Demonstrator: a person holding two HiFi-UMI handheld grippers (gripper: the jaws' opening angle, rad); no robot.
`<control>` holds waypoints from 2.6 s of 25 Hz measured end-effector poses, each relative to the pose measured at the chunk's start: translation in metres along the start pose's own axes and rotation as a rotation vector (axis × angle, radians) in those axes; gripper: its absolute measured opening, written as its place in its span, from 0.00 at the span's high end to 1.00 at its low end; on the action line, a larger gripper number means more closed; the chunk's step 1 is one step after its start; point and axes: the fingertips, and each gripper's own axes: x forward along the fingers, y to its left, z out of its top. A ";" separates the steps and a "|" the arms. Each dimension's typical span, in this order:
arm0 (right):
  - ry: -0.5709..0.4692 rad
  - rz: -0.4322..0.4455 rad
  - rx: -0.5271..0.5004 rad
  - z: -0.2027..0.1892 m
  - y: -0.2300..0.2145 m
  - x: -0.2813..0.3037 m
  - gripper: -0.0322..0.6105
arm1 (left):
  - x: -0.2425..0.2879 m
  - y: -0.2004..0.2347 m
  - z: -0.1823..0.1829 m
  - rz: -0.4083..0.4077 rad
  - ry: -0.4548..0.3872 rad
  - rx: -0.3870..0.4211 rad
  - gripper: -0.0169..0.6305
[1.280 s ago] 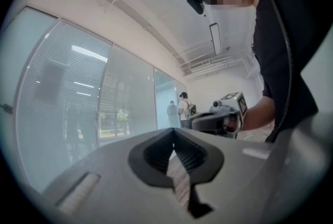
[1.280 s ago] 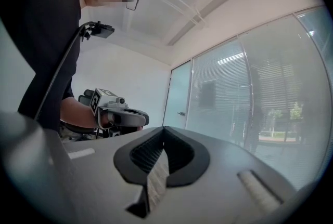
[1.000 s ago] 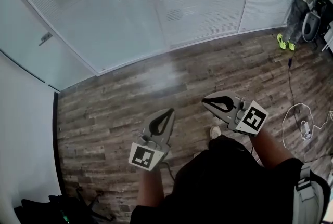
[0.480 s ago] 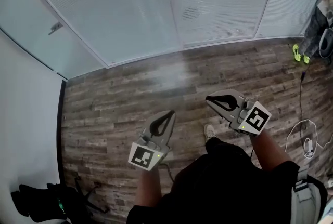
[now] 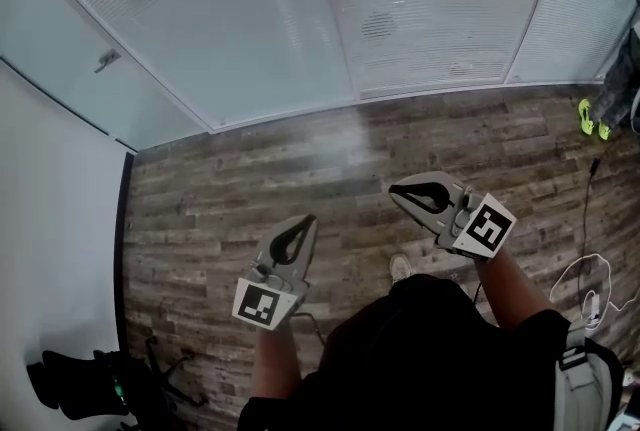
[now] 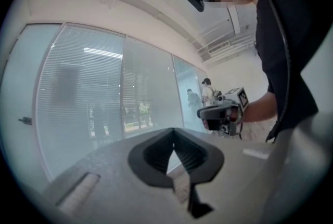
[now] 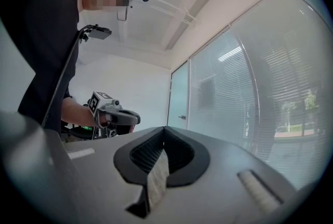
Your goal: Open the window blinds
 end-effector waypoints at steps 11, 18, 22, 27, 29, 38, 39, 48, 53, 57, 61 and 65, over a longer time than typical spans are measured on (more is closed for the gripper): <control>-0.033 0.064 0.006 -0.003 -0.068 0.002 0.94 | 0.060 0.024 0.005 0.053 0.012 0.030 0.97; -0.033 0.078 -0.003 -0.005 -0.089 0.005 0.94 | 0.093 0.028 0.003 0.025 0.006 0.029 0.97; -0.029 0.075 0.002 -0.006 -0.100 0.004 0.94 | 0.110 0.024 0.003 -0.014 0.003 0.026 0.97; -0.002 0.082 -0.023 -0.008 -0.111 0.015 0.94 | 0.128 0.038 0.002 -0.051 -0.016 0.011 0.97; 0.009 0.064 -0.025 -0.012 -0.118 0.021 0.94 | 0.134 0.047 -0.001 -0.066 -0.027 0.007 0.97; 0.028 -0.044 -0.040 -0.013 -0.160 0.067 0.94 | 0.169 0.103 -0.003 -0.168 -0.061 0.003 0.97; 0.027 -0.055 -0.044 -0.013 -0.165 0.074 0.94 | 0.171 0.112 -0.004 -0.176 -0.061 0.005 0.97; 0.046 -0.125 -0.047 -0.021 -0.188 0.148 0.94 | 0.176 0.182 -0.010 -0.241 -0.076 -0.004 0.97; 0.046 -0.146 -0.057 -0.022 -0.198 0.188 0.94 | 0.169 0.226 -0.018 -0.241 -0.083 -0.018 0.97; 0.055 -0.149 -0.070 -0.026 -0.201 0.206 0.94 | 0.166 0.247 -0.020 -0.234 -0.105 -0.021 0.97; 0.065 -0.157 -0.075 -0.026 -0.207 0.226 0.94 | 0.165 0.265 -0.023 -0.244 -0.112 -0.028 0.97; 0.067 -0.174 -0.074 -0.028 -0.217 0.225 0.94 | 0.174 0.266 -0.030 -0.262 -0.105 -0.043 0.97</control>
